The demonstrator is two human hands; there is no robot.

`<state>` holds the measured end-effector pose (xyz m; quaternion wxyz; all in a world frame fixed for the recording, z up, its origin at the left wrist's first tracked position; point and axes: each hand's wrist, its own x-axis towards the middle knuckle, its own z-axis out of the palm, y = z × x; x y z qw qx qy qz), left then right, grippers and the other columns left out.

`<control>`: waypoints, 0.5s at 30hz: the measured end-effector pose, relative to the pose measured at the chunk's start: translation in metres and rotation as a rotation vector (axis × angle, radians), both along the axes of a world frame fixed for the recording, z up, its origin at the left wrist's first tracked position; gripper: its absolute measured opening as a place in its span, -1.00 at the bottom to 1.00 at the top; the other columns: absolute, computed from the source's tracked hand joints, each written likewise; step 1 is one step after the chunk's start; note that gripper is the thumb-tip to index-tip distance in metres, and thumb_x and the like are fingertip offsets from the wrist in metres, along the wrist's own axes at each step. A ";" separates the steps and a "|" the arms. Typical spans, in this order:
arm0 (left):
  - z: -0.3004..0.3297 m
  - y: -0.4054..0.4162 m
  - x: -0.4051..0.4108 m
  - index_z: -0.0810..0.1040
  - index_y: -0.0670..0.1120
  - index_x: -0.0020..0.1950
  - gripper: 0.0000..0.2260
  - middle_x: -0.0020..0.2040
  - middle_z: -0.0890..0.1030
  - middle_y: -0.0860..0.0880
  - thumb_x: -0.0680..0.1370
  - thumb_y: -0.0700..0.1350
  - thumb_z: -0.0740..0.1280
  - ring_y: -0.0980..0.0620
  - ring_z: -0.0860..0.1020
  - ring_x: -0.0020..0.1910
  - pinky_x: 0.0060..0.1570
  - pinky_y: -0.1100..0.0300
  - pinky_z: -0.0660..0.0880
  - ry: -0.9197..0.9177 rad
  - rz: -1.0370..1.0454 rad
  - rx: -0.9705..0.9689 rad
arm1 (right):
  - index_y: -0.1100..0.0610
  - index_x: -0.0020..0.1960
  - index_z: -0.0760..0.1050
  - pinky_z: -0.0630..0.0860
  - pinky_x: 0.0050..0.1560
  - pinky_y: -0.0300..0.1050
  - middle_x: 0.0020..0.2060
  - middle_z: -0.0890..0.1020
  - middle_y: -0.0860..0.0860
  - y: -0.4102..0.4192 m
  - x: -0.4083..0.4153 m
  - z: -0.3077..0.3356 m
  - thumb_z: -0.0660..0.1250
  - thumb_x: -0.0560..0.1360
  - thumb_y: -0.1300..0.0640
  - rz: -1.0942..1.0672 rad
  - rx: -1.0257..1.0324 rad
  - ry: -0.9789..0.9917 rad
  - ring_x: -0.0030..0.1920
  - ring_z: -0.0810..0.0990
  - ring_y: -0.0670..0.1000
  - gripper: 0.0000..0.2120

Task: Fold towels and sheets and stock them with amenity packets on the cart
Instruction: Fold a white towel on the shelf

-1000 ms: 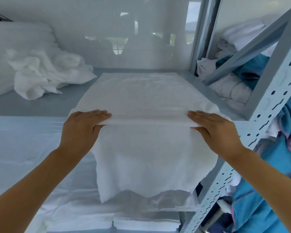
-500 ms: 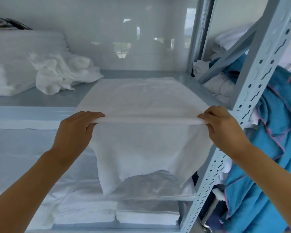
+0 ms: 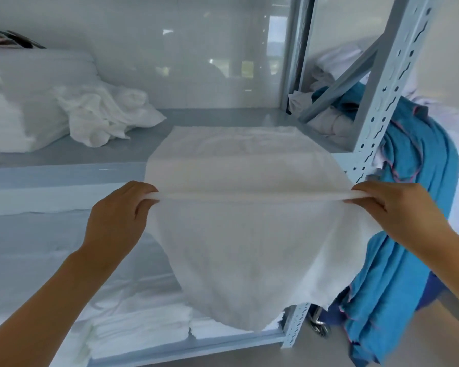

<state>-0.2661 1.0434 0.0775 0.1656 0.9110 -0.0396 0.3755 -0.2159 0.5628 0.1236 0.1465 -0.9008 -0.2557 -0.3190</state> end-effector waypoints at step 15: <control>0.010 -0.031 0.002 0.60 -0.02 0.08 -0.90 -0.03 0.60 0.19 0.63 -0.16 0.31 0.19 0.47 -0.14 -0.06 0.51 0.35 -0.083 -0.276 -0.066 | 0.26 0.10 0.68 0.39 -0.10 -0.27 -0.12 0.72 0.12 -0.043 -0.086 0.011 0.37 0.50 0.46 -0.214 0.003 -0.045 -0.17 0.66 0.14 -0.76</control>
